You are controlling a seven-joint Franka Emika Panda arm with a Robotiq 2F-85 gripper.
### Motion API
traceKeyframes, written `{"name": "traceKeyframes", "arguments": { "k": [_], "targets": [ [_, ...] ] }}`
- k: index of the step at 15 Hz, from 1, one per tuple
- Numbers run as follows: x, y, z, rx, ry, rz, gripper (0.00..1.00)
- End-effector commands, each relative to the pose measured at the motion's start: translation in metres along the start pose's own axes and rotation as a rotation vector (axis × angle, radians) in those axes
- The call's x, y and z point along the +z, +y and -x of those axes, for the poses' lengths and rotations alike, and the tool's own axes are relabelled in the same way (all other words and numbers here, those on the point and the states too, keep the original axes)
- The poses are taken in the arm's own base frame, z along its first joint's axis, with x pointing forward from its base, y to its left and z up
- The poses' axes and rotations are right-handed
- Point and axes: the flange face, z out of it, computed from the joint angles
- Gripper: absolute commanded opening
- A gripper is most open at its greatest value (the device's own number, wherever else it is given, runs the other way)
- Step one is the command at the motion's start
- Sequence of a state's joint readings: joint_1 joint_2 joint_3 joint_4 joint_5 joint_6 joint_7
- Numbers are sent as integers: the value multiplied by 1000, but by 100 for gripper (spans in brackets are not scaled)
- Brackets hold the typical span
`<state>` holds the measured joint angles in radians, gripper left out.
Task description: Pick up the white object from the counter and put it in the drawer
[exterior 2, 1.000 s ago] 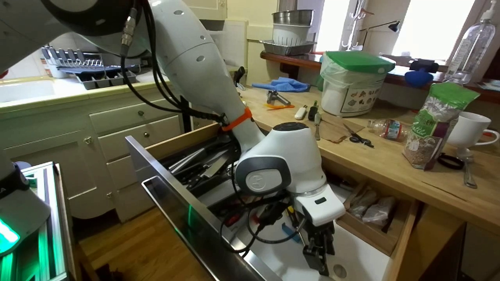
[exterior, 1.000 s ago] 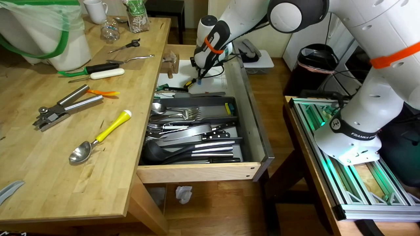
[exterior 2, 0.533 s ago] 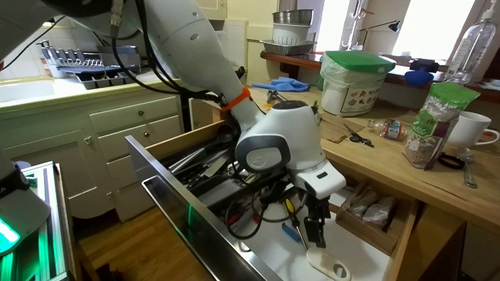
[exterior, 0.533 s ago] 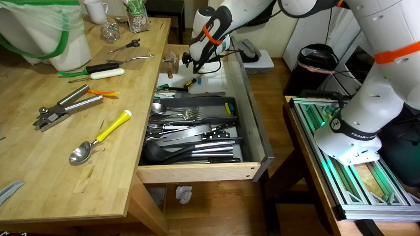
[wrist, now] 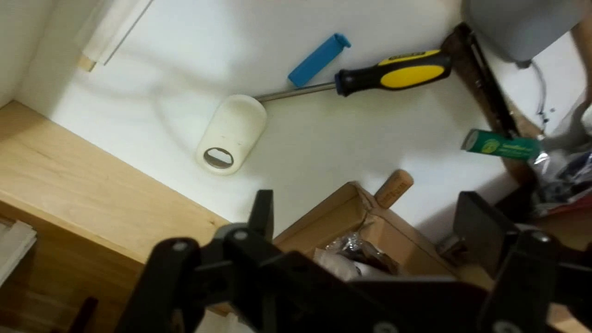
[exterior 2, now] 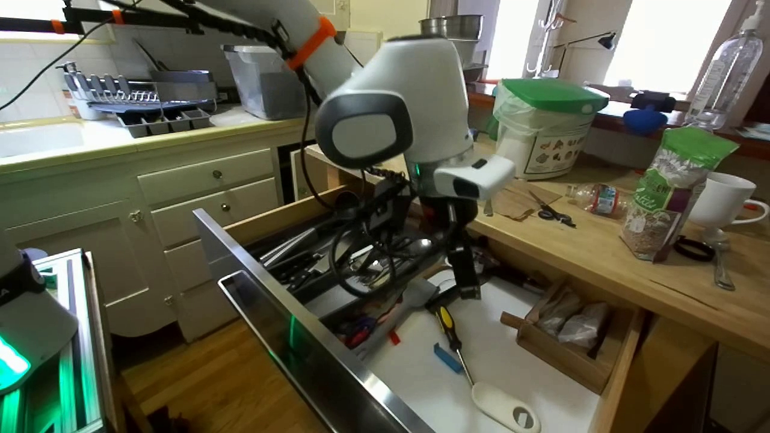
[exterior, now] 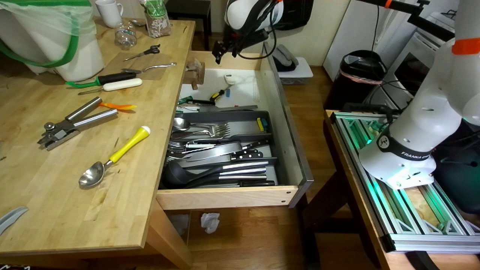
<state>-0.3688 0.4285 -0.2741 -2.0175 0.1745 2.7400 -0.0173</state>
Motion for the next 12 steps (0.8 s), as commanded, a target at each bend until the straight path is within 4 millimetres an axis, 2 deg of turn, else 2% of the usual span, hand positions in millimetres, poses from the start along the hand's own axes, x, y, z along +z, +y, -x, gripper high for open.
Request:
{"name": "traceKeyframes", "arguments": {
  "k": [1,6,7,9,10,12],
  "targets": [
    [-72,-12,39,-186,-69,-38,100],
    [-163,-56,80,-440,-122,-50,100],
    [-133,-48,52,-344,-104,-47,100],
    [-162,-62,67,-397,-102,-57,100],
    [-168,-63,71,-407,-98,-60,100],
    [-168,-60,75,-412,-102,-60,100]
  ]
}}
